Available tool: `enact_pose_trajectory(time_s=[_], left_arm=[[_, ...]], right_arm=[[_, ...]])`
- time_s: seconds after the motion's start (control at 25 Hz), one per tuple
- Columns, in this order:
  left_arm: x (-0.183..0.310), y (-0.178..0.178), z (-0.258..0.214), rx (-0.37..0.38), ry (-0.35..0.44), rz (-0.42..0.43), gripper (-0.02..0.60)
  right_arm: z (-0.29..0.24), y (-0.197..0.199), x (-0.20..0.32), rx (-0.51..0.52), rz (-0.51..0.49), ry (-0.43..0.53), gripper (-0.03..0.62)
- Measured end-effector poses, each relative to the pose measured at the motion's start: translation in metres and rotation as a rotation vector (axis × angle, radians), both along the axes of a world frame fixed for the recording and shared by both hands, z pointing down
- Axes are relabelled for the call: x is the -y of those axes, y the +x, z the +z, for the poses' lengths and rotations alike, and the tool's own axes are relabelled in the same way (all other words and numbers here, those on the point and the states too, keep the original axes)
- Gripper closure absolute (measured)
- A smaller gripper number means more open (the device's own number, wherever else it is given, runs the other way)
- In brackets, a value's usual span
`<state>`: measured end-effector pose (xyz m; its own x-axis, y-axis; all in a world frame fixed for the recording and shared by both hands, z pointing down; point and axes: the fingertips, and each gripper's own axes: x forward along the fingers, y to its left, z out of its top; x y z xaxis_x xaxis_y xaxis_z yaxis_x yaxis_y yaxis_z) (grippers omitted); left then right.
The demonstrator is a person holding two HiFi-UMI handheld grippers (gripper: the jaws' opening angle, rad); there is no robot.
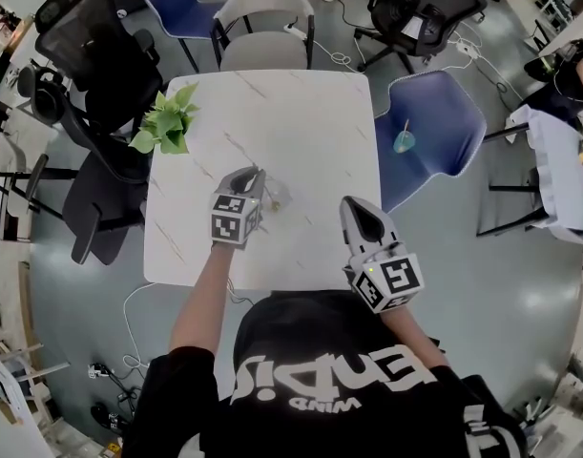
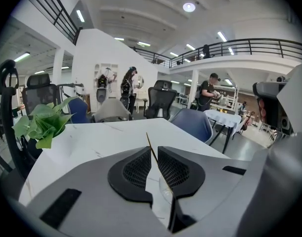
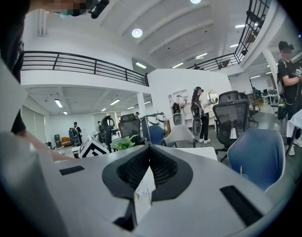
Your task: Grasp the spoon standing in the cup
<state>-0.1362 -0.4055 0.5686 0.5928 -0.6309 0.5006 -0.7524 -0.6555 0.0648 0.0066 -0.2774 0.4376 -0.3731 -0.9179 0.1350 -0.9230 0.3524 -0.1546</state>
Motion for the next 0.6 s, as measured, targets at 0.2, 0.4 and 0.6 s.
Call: enact_pose_trajectory(time_s=[0.2, 0.4, 0.6], left_arm=[[-0.001, 0.000, -0.003, -0.027, -0.010, -0.014, 0.542], [-0.002, 0.000, -0.009, -0.064, -0.013, -0.038, 0.563], [-0.009, 0.000, -0.021, -0.092, -0.004, -0.064, 0.567]], right_arm=[[0.001, 0.000, -0.002, -0.001, -0.001, -0.002, 0.582], [0.005, 0.002, -0.006, 0.001, -0.011, -0.013, 0.582], [0.003, 0.004, -0.004, 0.000, -0.033, -0.017, 0.582]])
